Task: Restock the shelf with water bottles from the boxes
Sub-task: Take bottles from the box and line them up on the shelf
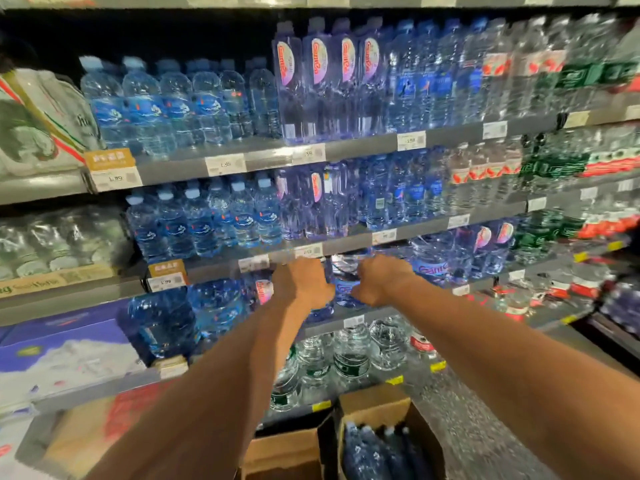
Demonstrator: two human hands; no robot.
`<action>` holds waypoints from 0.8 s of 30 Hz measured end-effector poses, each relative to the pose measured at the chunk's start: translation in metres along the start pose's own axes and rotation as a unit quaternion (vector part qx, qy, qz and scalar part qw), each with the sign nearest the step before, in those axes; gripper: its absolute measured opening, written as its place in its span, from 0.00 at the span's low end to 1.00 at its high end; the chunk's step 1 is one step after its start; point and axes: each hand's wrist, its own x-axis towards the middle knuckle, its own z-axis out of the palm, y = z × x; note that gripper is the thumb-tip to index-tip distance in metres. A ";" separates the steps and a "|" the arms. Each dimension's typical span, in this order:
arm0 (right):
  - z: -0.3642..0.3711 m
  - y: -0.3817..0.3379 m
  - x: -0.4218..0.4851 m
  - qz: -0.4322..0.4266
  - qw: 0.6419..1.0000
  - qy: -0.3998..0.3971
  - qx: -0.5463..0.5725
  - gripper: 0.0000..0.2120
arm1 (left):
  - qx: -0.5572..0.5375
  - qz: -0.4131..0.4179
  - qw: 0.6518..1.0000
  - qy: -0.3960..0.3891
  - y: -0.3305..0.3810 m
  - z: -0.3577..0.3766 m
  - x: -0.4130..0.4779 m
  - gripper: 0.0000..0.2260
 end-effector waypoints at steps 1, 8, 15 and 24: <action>0.006 0.014 0.000 -0.001 1.000 -0.002 -0.003 0.19 | -0.004 -0.001 1.000 -0.007 0.014 0.008 0.003 0.11; 0.054 0.110 0.006 0.003 0.999 -0.037 -0.010 0.21 | -0.001 -0.002 0.999 -0.043 0.110 0.065 0.009 0.16; 0.117 0.155 0.021 -0.002 0.996 -0.091 -0.008 0.22 | 0.004 -0.014 0.992 -0.126 0.153 0.124 0.016 0.13; 0.187 0.160 0.060 -0.007 0.985 -0.163 0.047 0.14 | 0.038 0.026 0.982 -0.181 0.147 0.192 0.047 0.14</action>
